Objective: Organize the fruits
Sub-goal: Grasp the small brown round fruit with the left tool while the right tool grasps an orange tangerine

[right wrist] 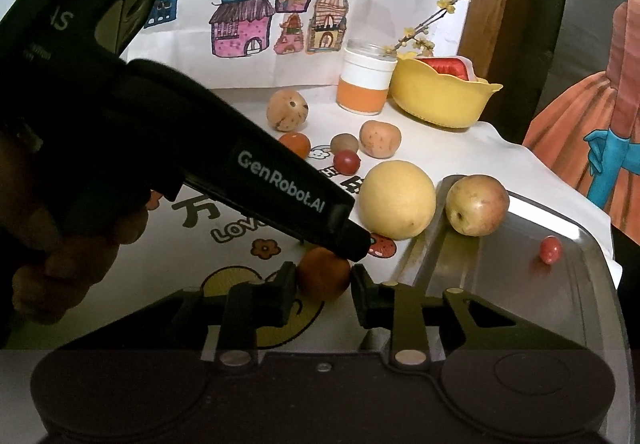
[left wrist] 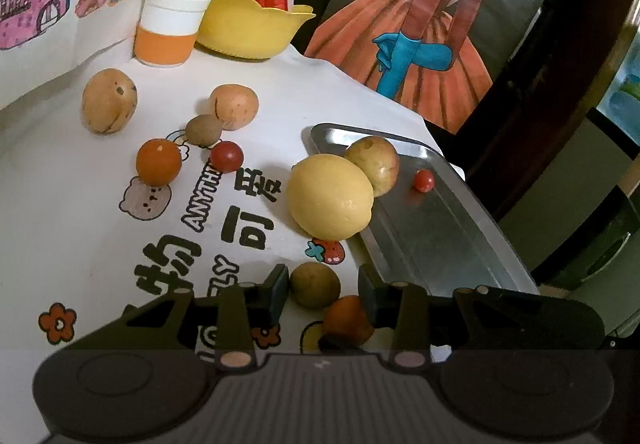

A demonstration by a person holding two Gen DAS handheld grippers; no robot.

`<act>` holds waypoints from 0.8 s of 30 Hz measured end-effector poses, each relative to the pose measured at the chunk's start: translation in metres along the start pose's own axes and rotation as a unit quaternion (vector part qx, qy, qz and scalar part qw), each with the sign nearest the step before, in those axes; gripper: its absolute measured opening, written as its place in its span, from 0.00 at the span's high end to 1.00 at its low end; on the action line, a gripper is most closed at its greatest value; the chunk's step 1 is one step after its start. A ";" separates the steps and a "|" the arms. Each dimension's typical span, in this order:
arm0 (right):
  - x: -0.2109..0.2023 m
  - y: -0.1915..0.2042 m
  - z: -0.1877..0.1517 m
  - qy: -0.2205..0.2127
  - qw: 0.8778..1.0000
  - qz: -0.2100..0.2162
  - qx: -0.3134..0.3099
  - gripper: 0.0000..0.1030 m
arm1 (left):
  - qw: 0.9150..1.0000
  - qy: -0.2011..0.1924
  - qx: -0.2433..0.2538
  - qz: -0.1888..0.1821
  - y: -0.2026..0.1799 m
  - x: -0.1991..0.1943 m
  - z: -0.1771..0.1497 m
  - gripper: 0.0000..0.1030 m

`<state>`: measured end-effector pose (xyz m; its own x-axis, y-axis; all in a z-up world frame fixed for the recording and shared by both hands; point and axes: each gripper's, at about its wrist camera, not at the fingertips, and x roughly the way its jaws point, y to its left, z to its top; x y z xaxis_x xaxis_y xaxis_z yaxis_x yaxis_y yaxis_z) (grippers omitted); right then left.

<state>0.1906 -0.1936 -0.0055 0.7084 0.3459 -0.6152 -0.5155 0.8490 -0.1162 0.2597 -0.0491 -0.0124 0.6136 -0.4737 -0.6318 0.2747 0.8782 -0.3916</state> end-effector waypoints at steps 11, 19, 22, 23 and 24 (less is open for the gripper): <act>-0.004 0.002 -0.003 -0.002 1.000 0.010 0.004 0.70 | 1.000 0.006 -0.006 0.002 0.000 -0.004 0.000 0.71; -0.009 0.005 -0.005 -0.006 1.000 0.015 0.002 0.70 | 1.000 0.013 -0.025 0.000 0.004 -0.008 -0.001 0.72; -0.010 0.005 -0.006 -0.005 1.000 0.016 0.004 0.70 | 0.999 0.022 -0.036 -0.007 0.007 -0.004 0.001 0.71; -0.011 0.005 -0.005 -0.005 1.000 0.016 0.005 0.70 | 0.999 0.023 -0.037 -0.008 0.007 -0.004 0.001 0.71; -0.011 0.005 -0.005 -0.005 1.000 0.018 0.005 0.70 | 0.999 0.023 -0.038 -0.007 0.007 -0.003 0.002 0.71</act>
<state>0.1779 -0.1954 -0.0036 0.6941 0.3812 -0.6106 -0.5365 0.8395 -0.0858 0.2606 -0.0415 -0.0119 0.5745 -0.4899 -0.6557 0.2253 0.8648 -0.4487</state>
